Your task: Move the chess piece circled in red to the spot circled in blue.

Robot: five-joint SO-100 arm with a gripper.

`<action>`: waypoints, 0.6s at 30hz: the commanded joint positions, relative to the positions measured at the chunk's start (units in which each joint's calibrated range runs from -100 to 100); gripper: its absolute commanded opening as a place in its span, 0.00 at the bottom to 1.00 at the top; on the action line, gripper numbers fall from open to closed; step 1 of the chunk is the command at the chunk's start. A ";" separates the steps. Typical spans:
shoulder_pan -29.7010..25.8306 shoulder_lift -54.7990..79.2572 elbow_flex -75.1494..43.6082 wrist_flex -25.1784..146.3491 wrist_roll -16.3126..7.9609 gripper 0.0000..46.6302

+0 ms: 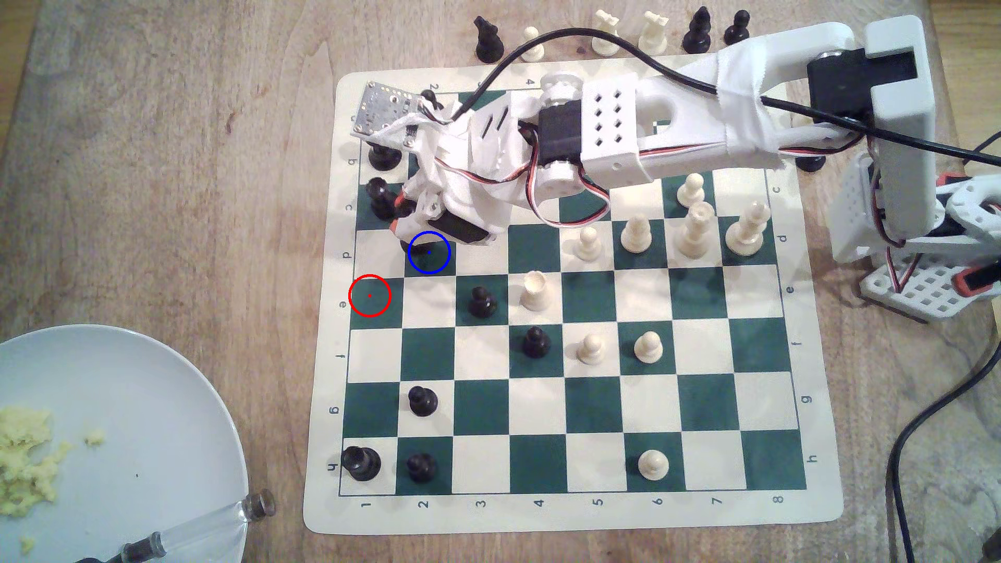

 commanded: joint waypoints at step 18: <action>-1.10 0.32 0.07 -1.85 0.63 0.00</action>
